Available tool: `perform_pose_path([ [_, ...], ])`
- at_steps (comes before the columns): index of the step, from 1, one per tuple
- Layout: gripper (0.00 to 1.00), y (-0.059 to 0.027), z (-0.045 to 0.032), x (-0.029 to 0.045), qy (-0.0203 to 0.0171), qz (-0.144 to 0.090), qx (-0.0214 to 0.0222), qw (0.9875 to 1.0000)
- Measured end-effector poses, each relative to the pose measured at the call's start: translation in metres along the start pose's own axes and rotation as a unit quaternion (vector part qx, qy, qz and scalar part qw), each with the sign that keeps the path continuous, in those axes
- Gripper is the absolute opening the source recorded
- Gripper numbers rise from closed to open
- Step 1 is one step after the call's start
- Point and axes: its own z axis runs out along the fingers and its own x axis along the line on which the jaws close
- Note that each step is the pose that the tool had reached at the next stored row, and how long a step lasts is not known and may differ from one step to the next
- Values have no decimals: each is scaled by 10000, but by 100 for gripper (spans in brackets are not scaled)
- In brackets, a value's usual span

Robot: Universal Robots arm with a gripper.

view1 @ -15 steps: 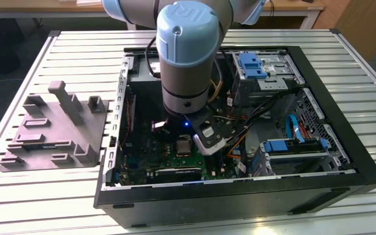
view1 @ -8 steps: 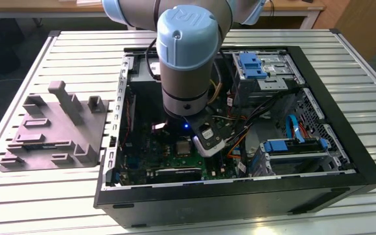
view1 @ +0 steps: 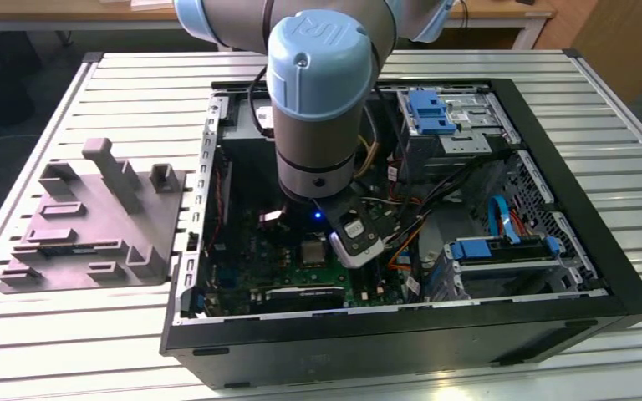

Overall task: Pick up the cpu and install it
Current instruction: 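Place the cpu into insertion slot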

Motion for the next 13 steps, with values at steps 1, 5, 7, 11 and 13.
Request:
perform_pose_path([
  [1,47,0,0,0,0,0,0,10000],
  [5,48,1,2,0,-3,0,-3,10000],
  [7,54,1,3,0,-1,0,-3,10000],
  [11,54,1,-4,1,-1,1,-3,10000],
  [13,54,2,-21,2,-1,1,-8,10000],
])
